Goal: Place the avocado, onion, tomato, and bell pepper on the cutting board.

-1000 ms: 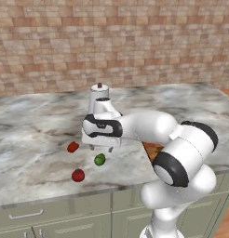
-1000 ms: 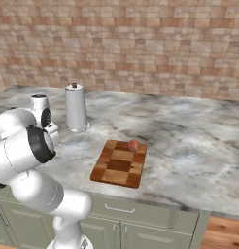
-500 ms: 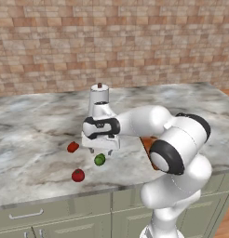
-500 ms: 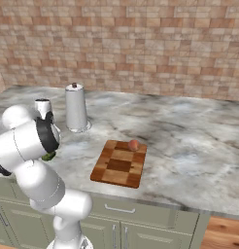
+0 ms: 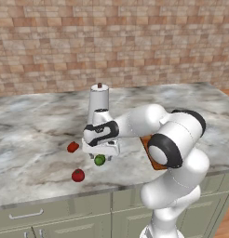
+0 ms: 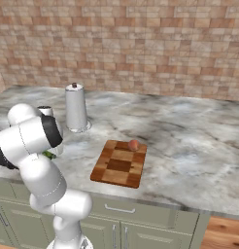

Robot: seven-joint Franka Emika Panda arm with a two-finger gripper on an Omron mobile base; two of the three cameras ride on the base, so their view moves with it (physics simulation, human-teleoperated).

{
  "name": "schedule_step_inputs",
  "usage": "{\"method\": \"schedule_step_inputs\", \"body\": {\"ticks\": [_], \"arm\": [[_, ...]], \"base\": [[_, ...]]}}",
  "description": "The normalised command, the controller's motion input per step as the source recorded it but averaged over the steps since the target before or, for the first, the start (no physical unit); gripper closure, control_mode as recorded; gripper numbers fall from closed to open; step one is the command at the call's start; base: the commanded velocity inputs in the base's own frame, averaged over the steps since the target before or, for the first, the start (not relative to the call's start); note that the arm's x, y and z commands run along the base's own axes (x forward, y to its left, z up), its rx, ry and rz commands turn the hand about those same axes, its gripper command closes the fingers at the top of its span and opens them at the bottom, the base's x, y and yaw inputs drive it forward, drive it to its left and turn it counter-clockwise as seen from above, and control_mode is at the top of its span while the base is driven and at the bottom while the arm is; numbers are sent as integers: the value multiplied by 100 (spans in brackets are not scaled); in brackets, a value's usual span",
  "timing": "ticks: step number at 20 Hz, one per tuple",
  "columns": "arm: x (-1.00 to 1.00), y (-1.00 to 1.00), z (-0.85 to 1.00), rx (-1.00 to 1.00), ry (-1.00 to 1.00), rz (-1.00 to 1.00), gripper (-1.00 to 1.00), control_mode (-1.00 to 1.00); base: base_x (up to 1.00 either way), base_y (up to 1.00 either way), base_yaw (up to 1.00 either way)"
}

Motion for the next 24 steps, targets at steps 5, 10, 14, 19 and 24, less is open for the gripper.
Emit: {"method": "schedule_step_inputs", "body": {"ticks": [5, 10, 14, 19, 24], "arm": [[0, 1, -5, 0, 0, 0, -100, -100], [0, 0, 0, 0, 0, 0, -100, -100], [0, 0, 0, 0, 0, 0, 100, -100], [0, 0, 0, 0, 0, 0, 100, -100], [0, -24, 14, 0, -2, 0, 100, -100]], "base": [[0, 0, 0], [0, 0, 0], [0, 0, 0], [0, 0, 0], [0, 0, 0]]}}
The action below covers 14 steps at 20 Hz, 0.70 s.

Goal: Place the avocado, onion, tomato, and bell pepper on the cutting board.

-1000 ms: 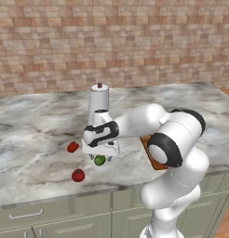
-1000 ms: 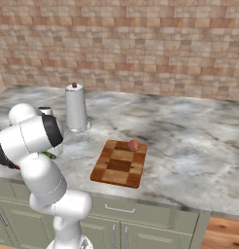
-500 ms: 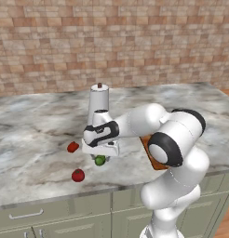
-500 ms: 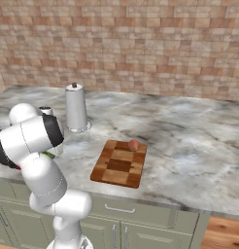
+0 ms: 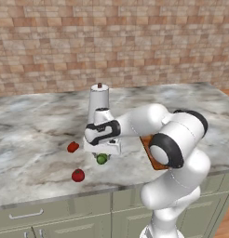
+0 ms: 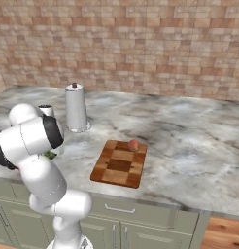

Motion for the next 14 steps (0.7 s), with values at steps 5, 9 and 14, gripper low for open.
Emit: {"method": "schedule_step_inputs", "body": {"ticks": [5, 9, 14], "arm": [[8, -77, 75, 0, 0, 0, 100, -100], [23, -74, 68, 0, 0, 0, 100, -100], [46, -81, 55, 0, 1, 1, 100, -100]], "base": [[0, 0, 0], [0, 0, 0], [0, 0, 0]]}}
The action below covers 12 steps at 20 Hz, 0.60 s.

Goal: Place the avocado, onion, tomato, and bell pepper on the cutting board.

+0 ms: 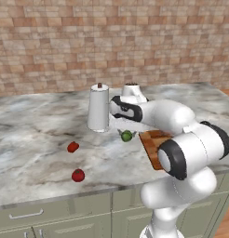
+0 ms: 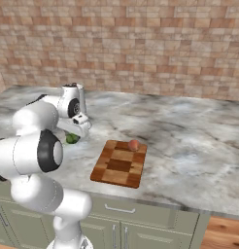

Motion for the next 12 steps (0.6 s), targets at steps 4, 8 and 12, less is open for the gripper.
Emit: {"method": "schedule_step_inputs", "body": {"ticks": [4, 8, 12], "arm": [[60, -74, 29, 0, 8, 6, 100, -100], [55, -58, 10, 0, 10, 11, 100, -100], [37, -54, 0, 0, 12, 14, 100, -100]], "base": [[0, 0, 0], [0, 0, 0], [0, 0, 0]]}}
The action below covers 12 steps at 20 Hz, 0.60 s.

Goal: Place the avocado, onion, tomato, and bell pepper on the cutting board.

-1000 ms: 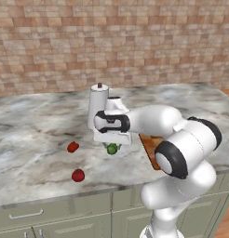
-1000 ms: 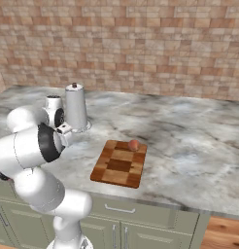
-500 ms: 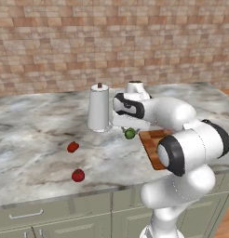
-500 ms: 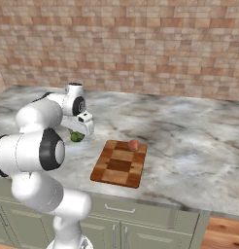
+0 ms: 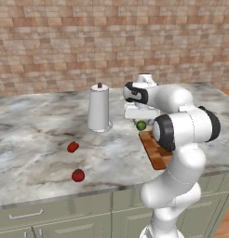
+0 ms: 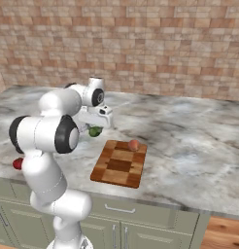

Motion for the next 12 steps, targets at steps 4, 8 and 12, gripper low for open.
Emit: {"method": "schedule_step_inputs", "body": {"ticks": [4, 8, 12], "arm": [[2, -47, 0, 0, 9, 11, 100, -100], [-16, -24, -24, 0, 4, 10, 100, -100], [-11, -20, -50, 0, 0, 9, 100, -100]], "base": [[0, 0, 0], [0, 0, 0], [0, 0, 0]]}}
